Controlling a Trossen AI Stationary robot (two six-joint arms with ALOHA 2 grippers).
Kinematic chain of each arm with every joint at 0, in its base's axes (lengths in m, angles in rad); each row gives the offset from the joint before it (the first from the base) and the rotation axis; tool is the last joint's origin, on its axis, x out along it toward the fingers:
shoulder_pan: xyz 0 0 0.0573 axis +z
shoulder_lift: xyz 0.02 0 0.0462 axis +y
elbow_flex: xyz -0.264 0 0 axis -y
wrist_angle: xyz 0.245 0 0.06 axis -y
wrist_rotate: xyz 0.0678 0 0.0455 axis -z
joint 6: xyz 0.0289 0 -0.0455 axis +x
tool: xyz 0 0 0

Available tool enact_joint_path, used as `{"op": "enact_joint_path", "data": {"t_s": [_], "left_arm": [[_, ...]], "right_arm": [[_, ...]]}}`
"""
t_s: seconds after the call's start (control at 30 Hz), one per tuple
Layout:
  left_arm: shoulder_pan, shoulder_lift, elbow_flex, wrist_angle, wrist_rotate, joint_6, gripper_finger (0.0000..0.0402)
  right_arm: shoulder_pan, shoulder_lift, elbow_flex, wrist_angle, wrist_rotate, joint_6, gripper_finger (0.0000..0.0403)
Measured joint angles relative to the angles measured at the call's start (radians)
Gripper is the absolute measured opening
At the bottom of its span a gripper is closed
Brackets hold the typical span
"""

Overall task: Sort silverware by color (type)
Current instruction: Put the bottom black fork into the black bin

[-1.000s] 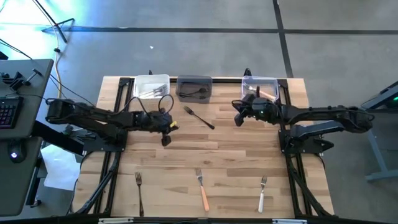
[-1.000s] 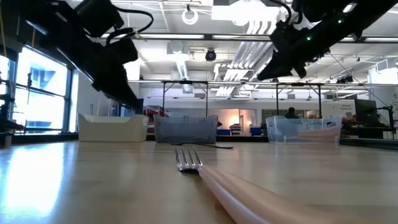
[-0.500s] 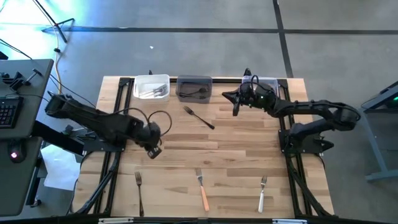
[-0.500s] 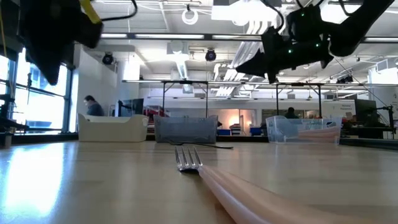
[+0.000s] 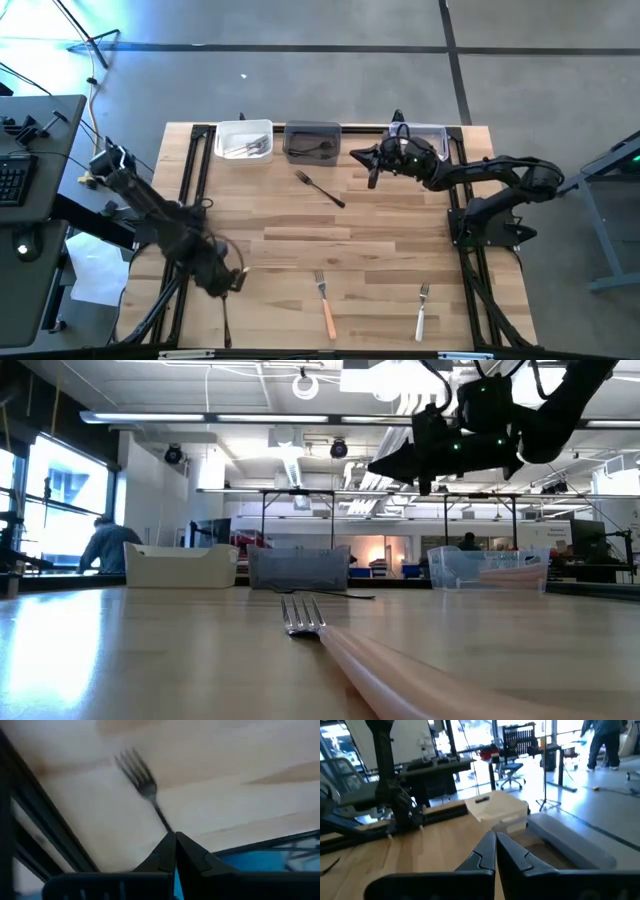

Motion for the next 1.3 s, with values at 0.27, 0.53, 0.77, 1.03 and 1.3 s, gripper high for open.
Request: {"op": "enact_joint_path", "data": {"t_s": [0.27, 0.53, 0.77, 1.03, 1.3], "left_arm": [[-0.055, 0.206, 0.000, 0.207, 0.007, -0.199, 0.0067], [-0.040, 0.336, 0.000, 0.235, 0.064, -0.222, 0.0151], [-0.041, 0.373, 0.000, 0.228, 0.108, -0.236, 0.0159], [-0.040, 0.420, 0.000, 0.245, 0.107, -0.232, 0.0120], [-0.040, 0.417, 0.000, 0.242, 0.055, -0.185, 0.0041]], "right_arm": [[0.000, -0.001, 0.028, 0.050, -0.060, -0.001, 0.0000], [0.000, -0.002, 0.034, 0.050, -0.078, -0.007, 0.0000], [0.000, -0.002, 0.034, 0.051, -0.082, -0.008, 0.0000], [0.000, -0.002, 0.034, 0.050, -0.083, -0.019, 0.0000], [0.000, -0.002, 0.034, 0.049, -0.083, -0.017, 0.0000]]}}
